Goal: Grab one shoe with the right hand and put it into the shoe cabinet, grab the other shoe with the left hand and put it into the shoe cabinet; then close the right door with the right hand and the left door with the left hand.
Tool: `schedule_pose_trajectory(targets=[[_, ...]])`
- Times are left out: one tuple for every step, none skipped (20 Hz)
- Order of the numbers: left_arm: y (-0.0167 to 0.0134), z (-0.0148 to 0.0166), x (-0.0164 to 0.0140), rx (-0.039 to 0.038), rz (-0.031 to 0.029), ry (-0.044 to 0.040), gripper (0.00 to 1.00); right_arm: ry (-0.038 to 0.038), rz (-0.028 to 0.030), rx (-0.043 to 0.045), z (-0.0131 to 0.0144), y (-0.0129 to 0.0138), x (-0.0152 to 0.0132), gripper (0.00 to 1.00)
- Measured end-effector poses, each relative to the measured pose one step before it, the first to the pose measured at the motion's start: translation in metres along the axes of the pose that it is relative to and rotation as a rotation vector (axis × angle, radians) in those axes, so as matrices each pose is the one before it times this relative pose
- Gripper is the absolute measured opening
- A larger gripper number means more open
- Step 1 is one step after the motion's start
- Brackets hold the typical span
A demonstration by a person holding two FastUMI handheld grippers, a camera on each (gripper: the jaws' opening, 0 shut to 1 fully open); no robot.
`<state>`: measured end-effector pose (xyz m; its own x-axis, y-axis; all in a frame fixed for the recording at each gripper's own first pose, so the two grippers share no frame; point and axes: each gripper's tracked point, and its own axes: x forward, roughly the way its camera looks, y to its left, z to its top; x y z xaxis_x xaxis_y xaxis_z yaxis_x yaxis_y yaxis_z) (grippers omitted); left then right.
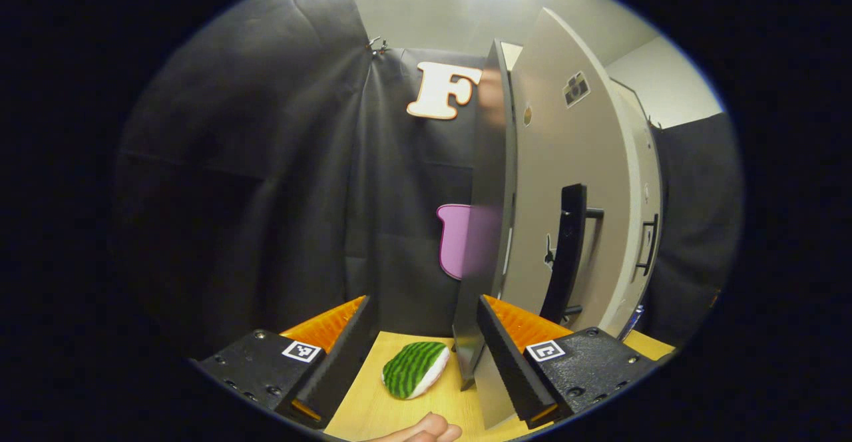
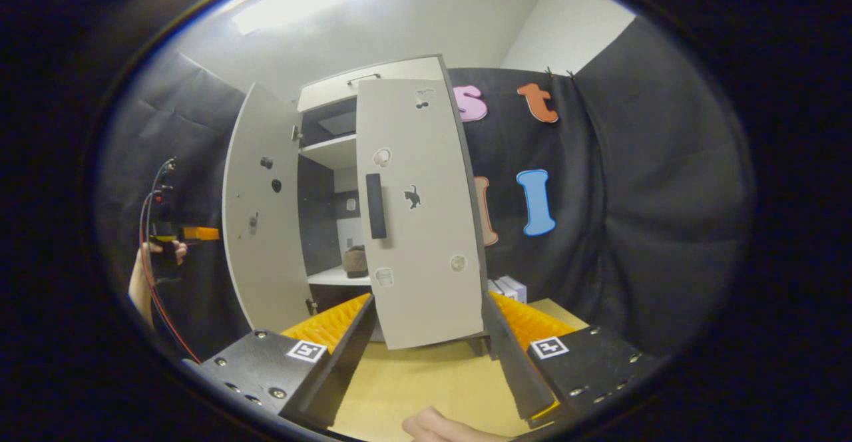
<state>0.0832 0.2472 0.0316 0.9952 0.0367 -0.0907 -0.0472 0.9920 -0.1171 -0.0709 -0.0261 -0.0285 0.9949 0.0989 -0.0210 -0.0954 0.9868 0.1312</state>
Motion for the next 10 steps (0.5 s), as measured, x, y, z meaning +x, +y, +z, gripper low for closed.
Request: schedule_pose_trajectory(targets=[[-0.01585,0.00287,0.00062,-0.01463,-0.0437,-0.00452,0.95,-0.00501,0.01171,0.00556,0.00181,0.00133,-0.00373,0.95],[-0.01105,0.00247,0.0006,-0.0049,-0.02601,-0.00684,0.96,-0.00425,-0.00371,-0.00435,0.00147,-0.00299,-0.00318,0.95],[-0.00438,0.0015,0.00292,-0.00038,-0.00083,-0.00354,0.96,-0.00427,-0.0093,-0.01127,0.00071,-0.00365,-0.00347,0.95],[-0.00495,0.00015,0.00156,0.00392,-0.00637,0.00458,0.96,-0.00459,-0.00915,-0.012,0.00078,-0.0025,-0.00275,0.92],[-0.00605,0.00072,-0.00131,-0.00064,-0.005,0.00259,0.96,-0.00649,-0.00344,-0.00845,0.00041,0.00017,-0.0024,0.95],[-0.00008,0.00021,0.0001,0.00522,0.01243,0.00133,0.96,-0.00478,0.00275,-0.00017,0.0006,0.0012,-0.00111,0.95],[-0.00006,-0.00134,-0.00085,0.00744,0.0155,0.01309,0.91,-0.00137,0.00901,0.00479,-0.00031,0.00235,-0.00159,0.95],[-0.00109,-0.00209,-0.00073,0.01191,0.00757,0.00775,0.9,0.00117,0.01661,0.01304,-0.00026,0.00381,-0.0011,0.93],[-0.00233,0.0041,0.00008,0.01799,0.00351,-0.00453,0.89,0.00458,0.02692,0.01721,-0.00136,0.00722,-0.00085,0.93],[-0.00091,-0.00021,0.00031,0.01647,0.00504,0.005,0.89,0.00335,0.02122,0.01712,-0.00044,0.00566,-0.00015,0.95]])
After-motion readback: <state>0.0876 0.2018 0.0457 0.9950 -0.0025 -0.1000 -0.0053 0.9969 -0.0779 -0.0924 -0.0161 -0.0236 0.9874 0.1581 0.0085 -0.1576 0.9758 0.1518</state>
